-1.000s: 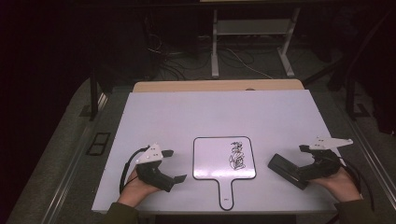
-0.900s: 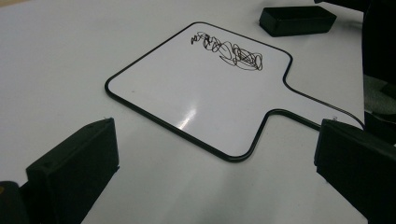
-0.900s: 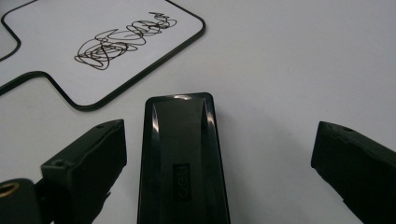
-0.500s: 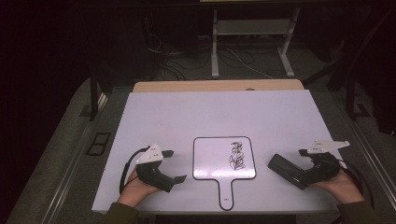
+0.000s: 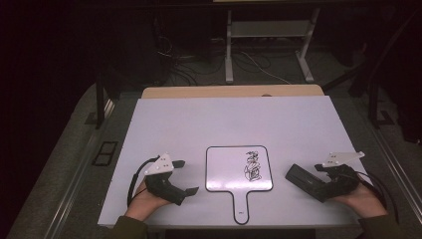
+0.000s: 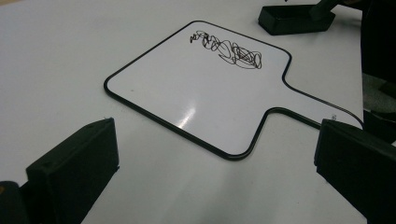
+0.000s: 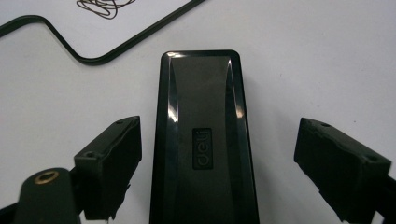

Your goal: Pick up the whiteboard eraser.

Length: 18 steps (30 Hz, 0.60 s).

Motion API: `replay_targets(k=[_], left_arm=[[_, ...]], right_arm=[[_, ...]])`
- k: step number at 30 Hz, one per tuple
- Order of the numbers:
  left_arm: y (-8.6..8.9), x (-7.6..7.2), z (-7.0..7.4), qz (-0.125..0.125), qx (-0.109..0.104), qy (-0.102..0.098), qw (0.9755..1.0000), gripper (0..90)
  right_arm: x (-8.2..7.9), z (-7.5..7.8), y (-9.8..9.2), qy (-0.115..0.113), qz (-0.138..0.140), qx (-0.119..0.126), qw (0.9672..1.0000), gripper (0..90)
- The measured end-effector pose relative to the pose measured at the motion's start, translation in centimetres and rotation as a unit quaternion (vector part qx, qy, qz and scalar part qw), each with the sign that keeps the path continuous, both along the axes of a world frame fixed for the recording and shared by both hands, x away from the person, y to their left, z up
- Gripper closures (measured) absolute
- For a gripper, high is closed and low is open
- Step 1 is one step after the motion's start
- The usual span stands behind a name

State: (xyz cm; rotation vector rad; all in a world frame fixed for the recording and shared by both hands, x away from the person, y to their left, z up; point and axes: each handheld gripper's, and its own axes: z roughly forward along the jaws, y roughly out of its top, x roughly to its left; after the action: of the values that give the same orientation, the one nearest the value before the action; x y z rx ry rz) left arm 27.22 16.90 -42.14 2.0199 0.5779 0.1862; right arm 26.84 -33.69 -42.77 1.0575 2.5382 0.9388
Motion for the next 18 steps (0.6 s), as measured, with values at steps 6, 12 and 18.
replay_targets(k=[6, 12, 18], left_arm=[[-0.02, 0.00, -0.02, -0.002, 0.002, 0.001, 1.0000, 0.0], [-0.05, -0.01, -0.03, -0.002, 0.001, 0.000, 1.0000, 0.0], [-0.05, -0.01, -0.02, -0.003, 0.002, 0.000, 1.0000, 0.0]], right_arm=[[-0.05, -0.21, 0.34, 0.015, -0.001, -0.011, 0.9998, 15.7], [-0.07, -0.17, 0.50, 0.017, 0.003, -0.016, 0.9997, 21.9], [0.05, -0.51, 0.63, 0.026, 0.006, -0.023, 0.9994, 22.0]])
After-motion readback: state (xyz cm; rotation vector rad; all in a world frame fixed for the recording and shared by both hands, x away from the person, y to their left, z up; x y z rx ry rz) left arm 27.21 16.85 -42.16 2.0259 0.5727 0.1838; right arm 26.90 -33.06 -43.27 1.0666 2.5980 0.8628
